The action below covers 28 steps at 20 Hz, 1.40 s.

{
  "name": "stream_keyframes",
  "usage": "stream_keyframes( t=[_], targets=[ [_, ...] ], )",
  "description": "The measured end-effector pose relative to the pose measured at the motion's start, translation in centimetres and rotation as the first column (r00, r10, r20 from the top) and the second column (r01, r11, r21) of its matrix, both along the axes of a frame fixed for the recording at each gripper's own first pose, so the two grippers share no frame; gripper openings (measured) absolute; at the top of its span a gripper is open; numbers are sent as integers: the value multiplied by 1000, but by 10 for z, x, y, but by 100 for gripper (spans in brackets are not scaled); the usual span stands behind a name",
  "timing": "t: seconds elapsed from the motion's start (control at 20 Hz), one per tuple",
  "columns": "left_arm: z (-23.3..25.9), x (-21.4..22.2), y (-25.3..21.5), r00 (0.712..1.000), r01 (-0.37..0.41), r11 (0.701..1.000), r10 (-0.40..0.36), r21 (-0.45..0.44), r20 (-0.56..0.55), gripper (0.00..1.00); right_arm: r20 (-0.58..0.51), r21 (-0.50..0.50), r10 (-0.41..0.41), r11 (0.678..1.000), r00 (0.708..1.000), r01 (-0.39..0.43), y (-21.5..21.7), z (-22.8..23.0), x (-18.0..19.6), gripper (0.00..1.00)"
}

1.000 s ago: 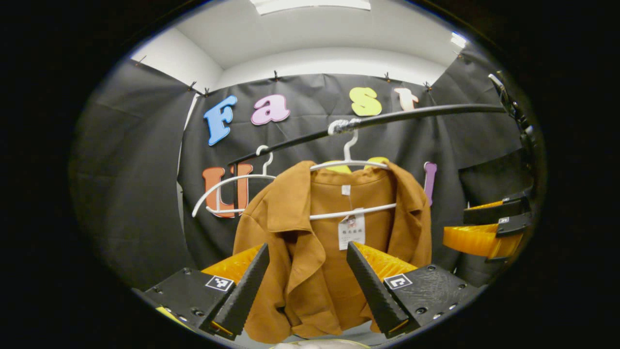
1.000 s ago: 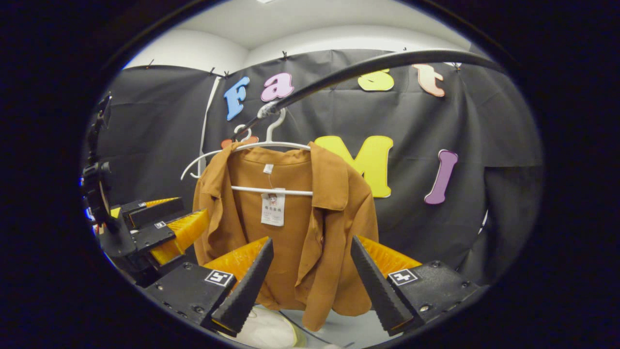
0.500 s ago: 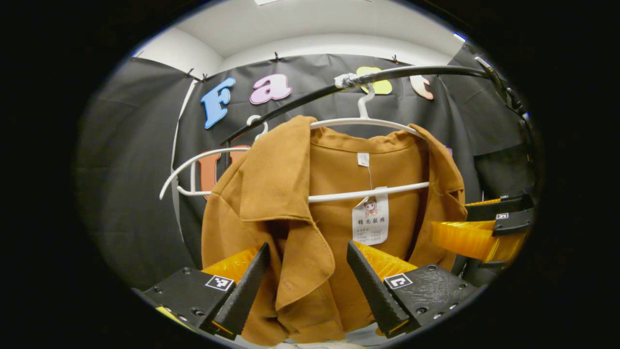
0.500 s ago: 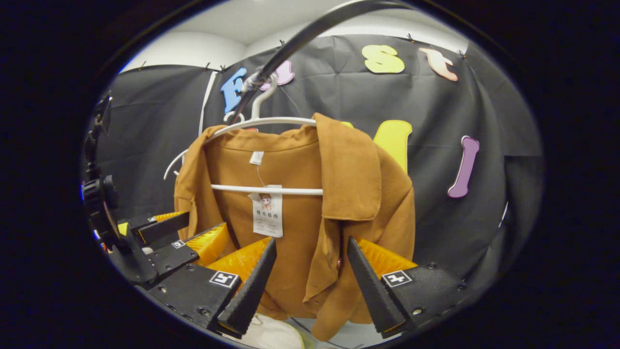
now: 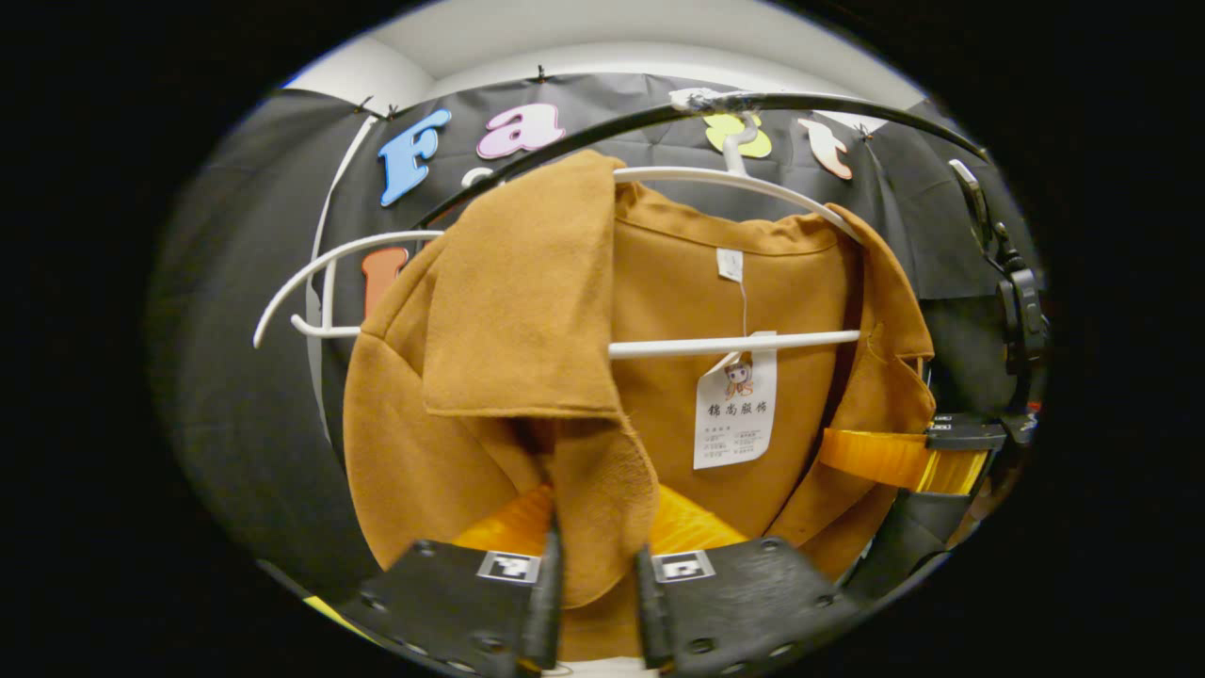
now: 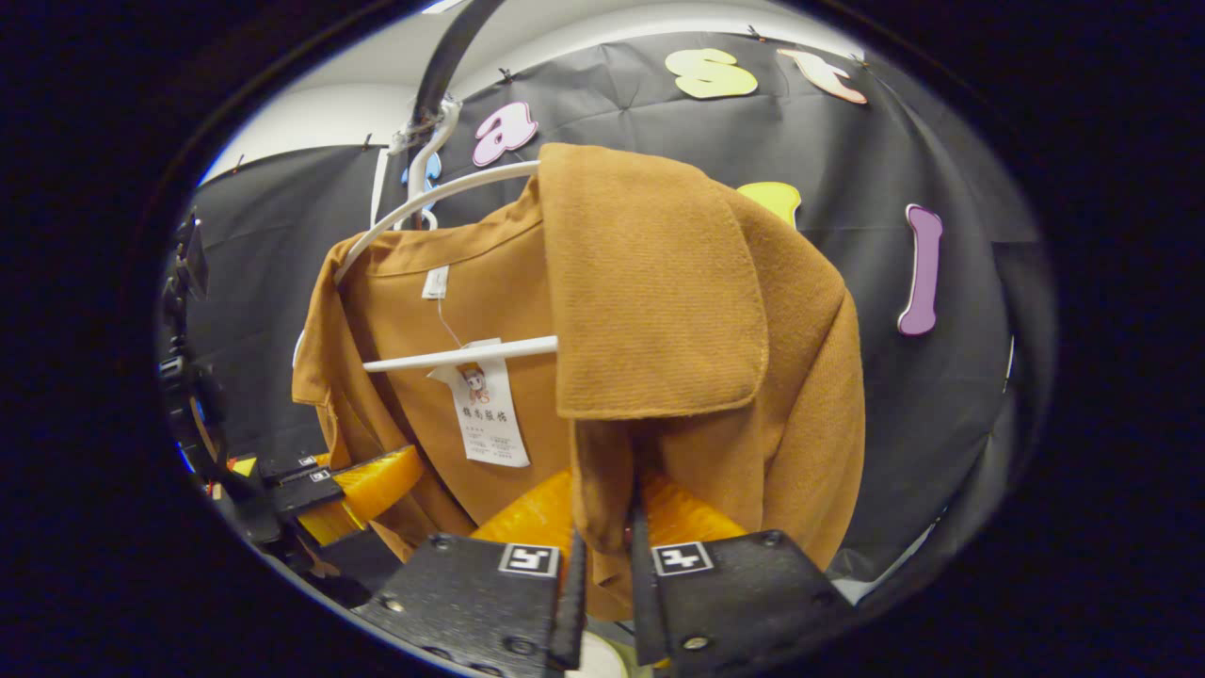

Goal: Grasp the clothes on the hanger with both hands and then place them into the laundry hamper below.

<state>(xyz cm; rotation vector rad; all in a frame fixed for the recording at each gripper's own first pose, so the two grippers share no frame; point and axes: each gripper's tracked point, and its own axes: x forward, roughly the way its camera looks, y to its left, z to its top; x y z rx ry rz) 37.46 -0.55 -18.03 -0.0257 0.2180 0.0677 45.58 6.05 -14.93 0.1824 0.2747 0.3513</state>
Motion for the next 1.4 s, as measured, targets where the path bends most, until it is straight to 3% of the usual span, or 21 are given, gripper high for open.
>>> stream_keyframes(
  t=[0.05,0.1,0.35,0.4,0.45,0.5,0.55,0.6,0.7,0.85,0.9,1.05,1.15,1.2,1.3,1.35,1.4],
  targets=[
    [1,-5,6,1000,-30,1000,30,5,-2,5,-9,27,18,999,1000,-18,-1,0,0,15],
    [0,-4,7,999,-39,999,39,2,-1,5,-21,56,43,998,999,-42,0,0,1,6],
    [-1,-4,4,999,-36,999,36,21,-10,0,-58,92,135,987,989,-129,2,-4,0,4],
    [0,-5,4,999,-35,999,35,29,-12,5,-57,97,150,985,987,-145,2,-2,-1,4],
    [1,-4,6,999,-38,999,39,38,-13,1,-59,103,165,982,984,-159,2,-2,0,4],
    [2,-6,8,999,-39,999,40,37,-14,5,-64,114,186,977,980,-178,2,-3,0,4],
    [3,-7,9,999,-40,999,40,29,-15,1,-69,138,211,970,975,-200,2,-2,-2,4],
    [5,-8,11,999,-35,999,35,18,-16,5,-73,168,251,957,965,-236,3,1,-4,4],
    [11,-12,16,1000,-25,1000,25,-3,-11,1,-57,220,322,927,945,-303,1,10,-8,4],
    [25,-19,21,1000,1,1000,-1,-21,15,1,9,311,432,856,902,-413,5,38,-24,3],
    [31,-21,21,999,17,999,-16,-28,28,1,28,371,461,819,887,-438,5,48,-26,4],
    [50,-26,19,996,45,994,-37,-101,76,5,65,523,495,723,866,-452,-1,66,-25,4],
    [65,-29,19,994,55,988,-40,-144,106,0,105,596,515,652,851,-468,-5,83,-28,3],
    [75,-29,20,991,61,986,-40,-157,131,5,122,626,526,618,842,-476,-8,91,-31,4],
    [95,-27,27,985,63,982,-32,-179,169,5,155,677,519,564,841,-473,-18,108,-28,3],
    [103,-27,32,983,62,979,-27,-193,183,0,172,700,508,540,844,-468,-25,114,-27,3],
    [110,-26,37,981,58,977,-18,-204,192,5,186,716,498,521,847,-464,-31,119,-25,4]
  ],
)
